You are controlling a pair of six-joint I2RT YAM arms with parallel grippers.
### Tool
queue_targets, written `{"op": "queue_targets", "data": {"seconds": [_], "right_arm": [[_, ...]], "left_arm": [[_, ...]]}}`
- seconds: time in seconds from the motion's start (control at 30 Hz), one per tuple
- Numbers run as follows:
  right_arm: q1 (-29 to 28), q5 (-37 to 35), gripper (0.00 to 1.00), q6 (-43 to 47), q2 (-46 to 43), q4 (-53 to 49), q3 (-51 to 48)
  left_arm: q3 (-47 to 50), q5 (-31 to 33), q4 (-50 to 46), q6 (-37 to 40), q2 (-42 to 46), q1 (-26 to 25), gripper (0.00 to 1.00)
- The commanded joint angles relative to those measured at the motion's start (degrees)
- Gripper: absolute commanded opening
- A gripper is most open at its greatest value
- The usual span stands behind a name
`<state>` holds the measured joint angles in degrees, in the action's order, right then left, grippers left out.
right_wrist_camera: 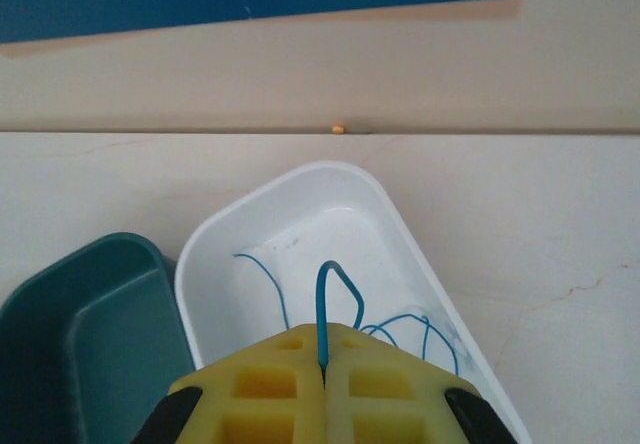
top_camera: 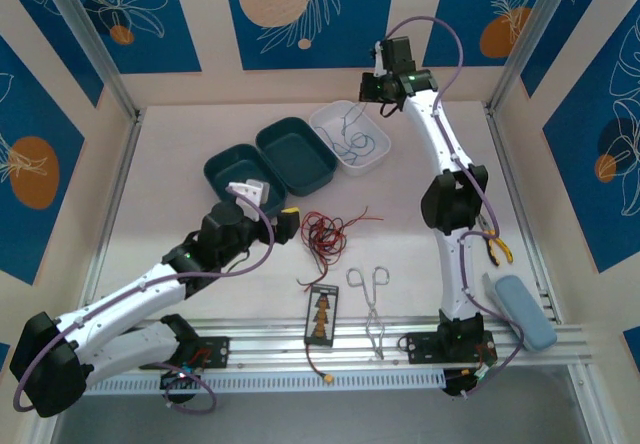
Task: Untangle the cables
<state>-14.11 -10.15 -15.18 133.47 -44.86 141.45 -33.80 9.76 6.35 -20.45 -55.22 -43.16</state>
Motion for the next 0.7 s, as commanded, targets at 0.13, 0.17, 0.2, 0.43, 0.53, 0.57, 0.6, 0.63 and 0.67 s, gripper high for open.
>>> {"op": "queue_targets", "data": {"seconds": [0.13, 0.17, 0.2, 0.43, 0.53, 0.57, 0.6, 0.63, 0.67], "right_arm": [[-0.4, -8.2, 0.0, 3.0, 4.3, -4.4, 0.9], [-0.7, -8.8, 0.0, 3.7, 4.7, -4.4, 0.3], [-0.9, -9.1, 0.0, 4.4, 4.9, -4.4, -0.3], [-3.8, -13.9, 0.0, 8.5, 5.6, -2.3, -6.5], [-4.6, -14.1, 0.0, 9.4, 6.0, -1.8, -8.2], [-4.9, -13.9, 0.0, 9.3, 6.1, -1.7, -8.7], [-5.1, -13.4, 0.0, 9.2, 6.1, -1.7, -9.2], [-5.1, -12.6, 0.01, 8.8, 6.1, -1.6, -9.8], [-5.2, -11.4, 0.02, 8.4, 6.2, -1.4, -10.6]], "left_arm": [[0.7, 0.7, 0.3, -0.1, -0.4, -0.3, 1.0], [0.6, 0.6, 0.3, -0.1, -0.5, -0.3, 1.0], [0.5, 0.5, 0.3, -0.2, -0.8, -0.2, 1.0], [0.0, -0.4, 0.7, -0.7, -2.1, -0.2, 1.0], [-0.1, -0.7, 0.8, -0.8, -2.3, -0.3, 1.0], [-0.1, -0.5, 0.9, -0.9, -2.5, -0.2, 1.0], [-0.2, -0.5, 0.9, -0.9, -2.5, -0.2, 1.0], [-0.2, -0.6, 0.9, -0.9, -2.6, -0.3, 1.0], [-0.4, -0.7, 0.9, -0.9, -2.7, -0.2, 1.0]]}}
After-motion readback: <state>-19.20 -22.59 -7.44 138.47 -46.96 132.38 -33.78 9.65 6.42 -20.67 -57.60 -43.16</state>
